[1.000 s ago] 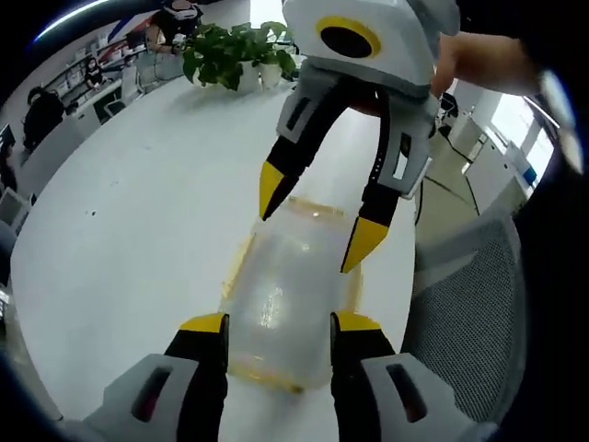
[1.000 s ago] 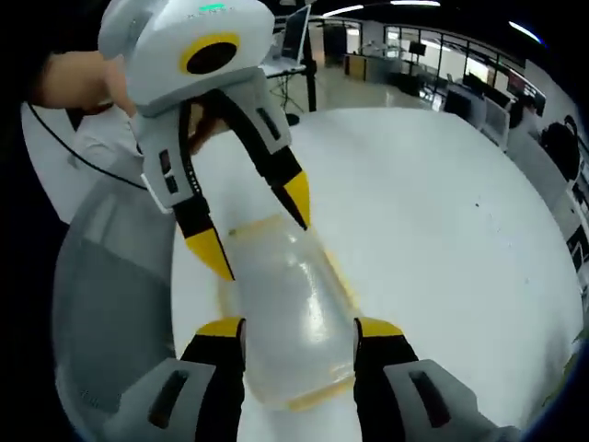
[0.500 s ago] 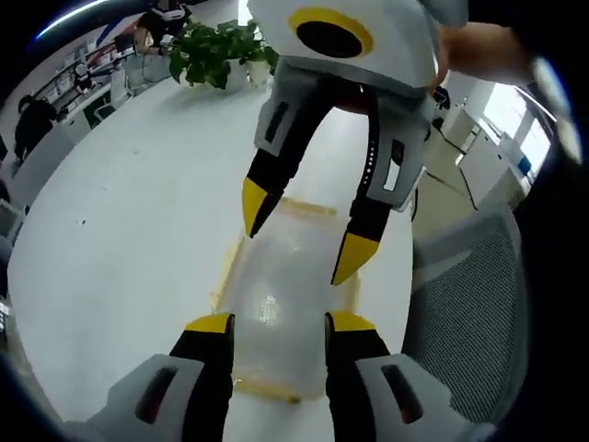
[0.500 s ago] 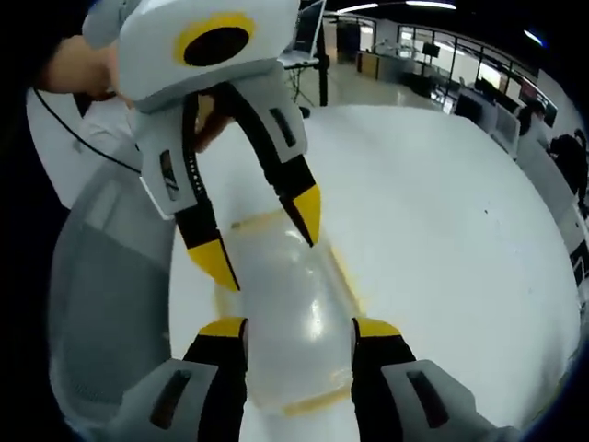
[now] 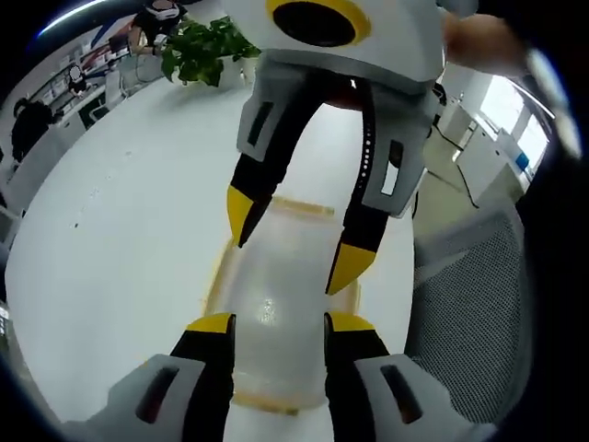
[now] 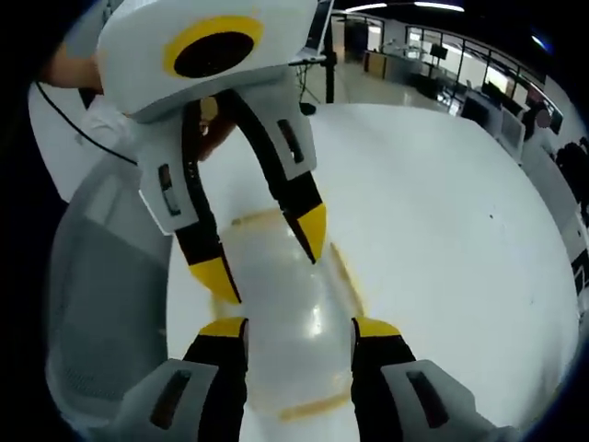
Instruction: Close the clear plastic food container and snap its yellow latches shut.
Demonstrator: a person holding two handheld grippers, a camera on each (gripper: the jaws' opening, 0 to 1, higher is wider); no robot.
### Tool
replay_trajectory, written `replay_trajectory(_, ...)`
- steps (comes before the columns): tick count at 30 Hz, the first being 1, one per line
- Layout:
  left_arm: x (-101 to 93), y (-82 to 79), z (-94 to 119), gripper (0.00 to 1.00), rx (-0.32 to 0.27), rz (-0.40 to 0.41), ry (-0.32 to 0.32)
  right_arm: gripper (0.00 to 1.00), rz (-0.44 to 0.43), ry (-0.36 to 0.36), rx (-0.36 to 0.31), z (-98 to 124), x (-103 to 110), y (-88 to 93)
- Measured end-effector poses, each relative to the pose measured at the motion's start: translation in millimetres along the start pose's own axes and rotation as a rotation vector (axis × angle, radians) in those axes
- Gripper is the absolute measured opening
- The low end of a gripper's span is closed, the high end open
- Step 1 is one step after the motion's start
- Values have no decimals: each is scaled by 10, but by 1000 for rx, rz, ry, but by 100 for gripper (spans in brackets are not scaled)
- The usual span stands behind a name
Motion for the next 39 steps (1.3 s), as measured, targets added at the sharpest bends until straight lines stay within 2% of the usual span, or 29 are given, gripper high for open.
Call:
replay_trajectory(6, -53, 16, -7, 46, 3, -31, 23, 44, 6, 3, -12, -43, -39, -56)
replay_trajectory(12, -102, 36, -32, 48, 36, -112, 1, 46, 4, 6, -14, -113, -121, -107)
replay_trajectory(13, -106, 36, -39, 49, 47, -153, -11, 46, 0, 4, -10, -126, -135, -109)
replay_trajectory(15, -122, 30, -39, 50, 30, -119, -8, 47, 2, 0, -3, -147, -161, -114)
replay_trajectory(23, -133, 37, -26, 51, 19, -111, -11, 48, 26, -27, 19, -160, -171, -98)
replay_trajectory(26, -169, 31, -51, 67, 24, -126, 27, 48, 24, -41, 24, -170, -164, -98)
replay_trajectory(29, -174, 32, -55, 65, 67, -179, -2, 48, 25, -52, 31, -179, -173, -105)
replay_trajectory(33, -195, 33, -77, 64, 74, -179, -20, 49, 24, -77, 43, -191, -193, -99)
replay_trajectory(34, -208, 37, -86, 66, 77, -181, -22, 50, 17, -89, 42, -191, -208, -101)
replay_trajectory(36, -242, 48, -102, 68, 82, -191, -34, 51, -91, -141, 28, -185, -230, -139)
replay_trajectory(38, -256, 58, -118, 68, 85, -200, -56, 50, -102, -170, 7, -175, -265, -184)
replay_trajectory(39, -259, 63, -123, 69, 83, -203, -64, 49, -102, -179, 23, -179, -295, -192)
Point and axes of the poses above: the point that each gripper's makers call its tool centre point, and the gripper's own axes: z roughly backward along the fingers, x roughly to its left, y roughly out of its underside, the point moved 9 cm from there along z, roughly backward along the fingers, and after that the axes turned 10 degrees about y, right-handed, at the moved point
